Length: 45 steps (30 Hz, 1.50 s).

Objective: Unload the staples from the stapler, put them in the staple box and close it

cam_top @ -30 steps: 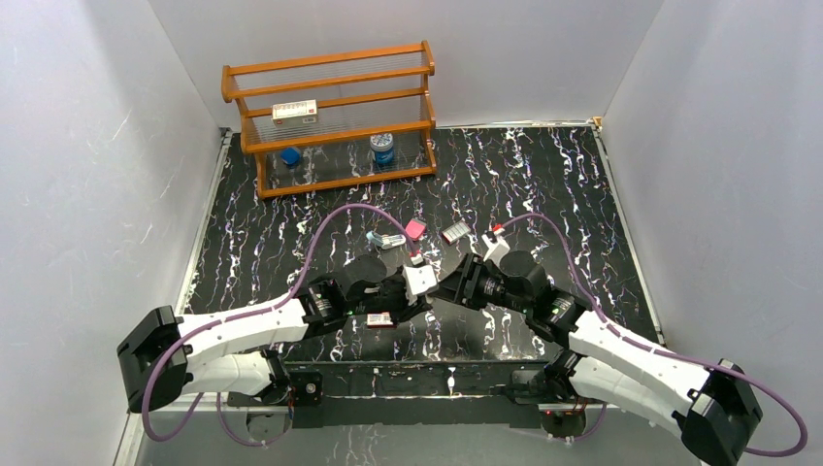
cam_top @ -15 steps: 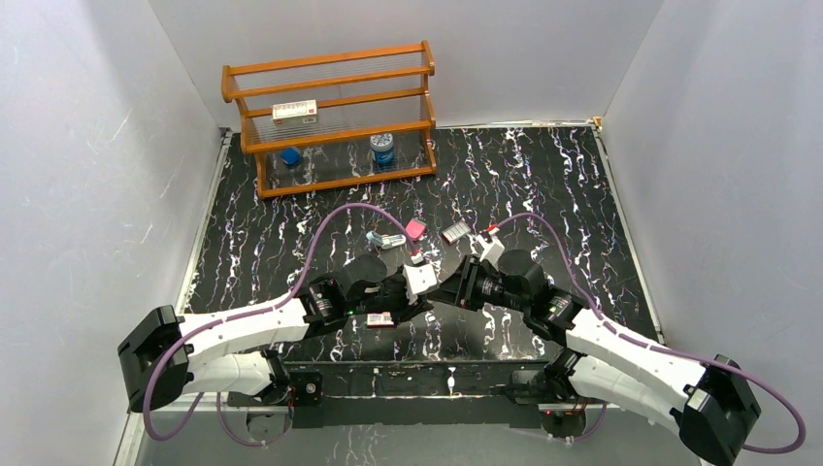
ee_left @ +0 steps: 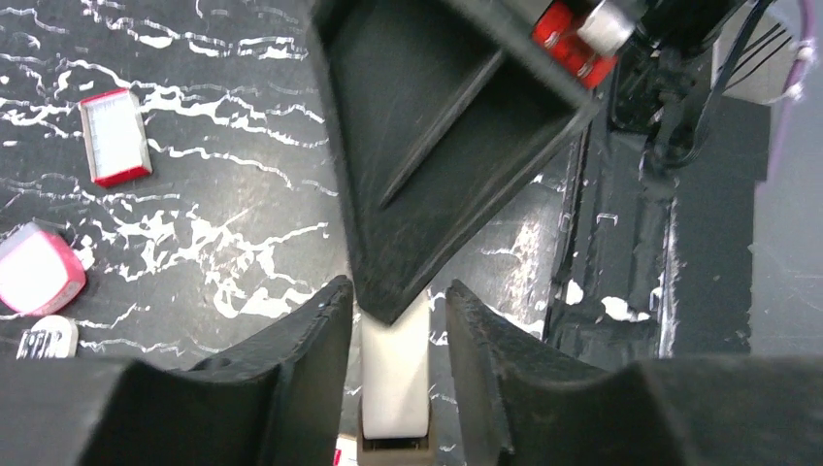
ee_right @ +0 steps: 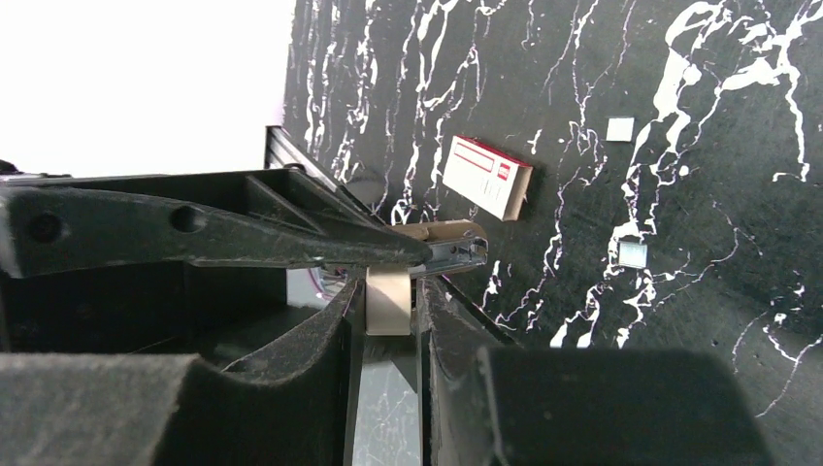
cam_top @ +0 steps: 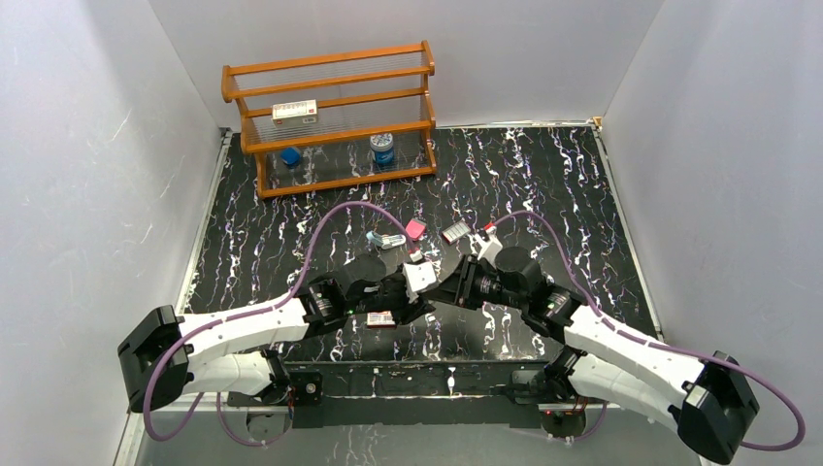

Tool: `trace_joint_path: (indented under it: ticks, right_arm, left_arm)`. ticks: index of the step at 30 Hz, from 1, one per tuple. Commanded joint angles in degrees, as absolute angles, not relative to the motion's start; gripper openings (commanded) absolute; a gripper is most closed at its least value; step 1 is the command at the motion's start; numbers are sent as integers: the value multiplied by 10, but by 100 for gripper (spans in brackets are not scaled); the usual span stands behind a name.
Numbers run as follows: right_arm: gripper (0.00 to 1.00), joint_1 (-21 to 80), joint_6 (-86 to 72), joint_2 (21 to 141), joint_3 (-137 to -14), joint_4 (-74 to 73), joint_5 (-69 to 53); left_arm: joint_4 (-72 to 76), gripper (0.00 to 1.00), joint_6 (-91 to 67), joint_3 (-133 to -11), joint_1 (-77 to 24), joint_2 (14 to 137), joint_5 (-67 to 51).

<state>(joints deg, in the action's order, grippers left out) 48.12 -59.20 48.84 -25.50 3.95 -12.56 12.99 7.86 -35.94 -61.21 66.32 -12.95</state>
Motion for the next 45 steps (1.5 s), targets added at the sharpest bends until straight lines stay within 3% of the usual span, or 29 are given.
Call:
trace_joint_path:
  ticks: [1, 6, 14, 21, 24, 29, 33, 39, 45]
  right_arm:
    - [17, 483, -553, 516, -326, 2, -126]
    - [14, 483, -534, 532, -370, -55, -95]
    - [16, 483, -482, 591, -470, -175, -18]
    - [17, 485, -423, 692, -572, -254, 37]
    - [18, 492, -404, 733, -618, -279, 70]
    - [18, 511, -390, 804, -688, -324, 133]
    - [18, 531, -378, 874, -757, -363, 181]
    - [17, 554, -353, 987, -863, -411, 263]
    - [17, 579, -320, 1087, -966, -439, 309]
  left_arm:
    - [177, 44, 64, -376, -610, 650, -160]
    - [157, 70, 55, -388, -610, 644, -122]
    - [142, 91, 47, -333, -608, 514, 74]
    - [22, 92, 28, -332, -595, 450, 200]
    - [4, 94, 18, -327, -544, 426, 170]
    - [-48, 95, -17, -327, -354, 423, 26]
    - [-54, 95, -35, -327, -257, 437, -51]
    - [39, 95, -111, -228, -186, 343, -17]
    - [13, 94, -86, -235, -186, 328, 19]
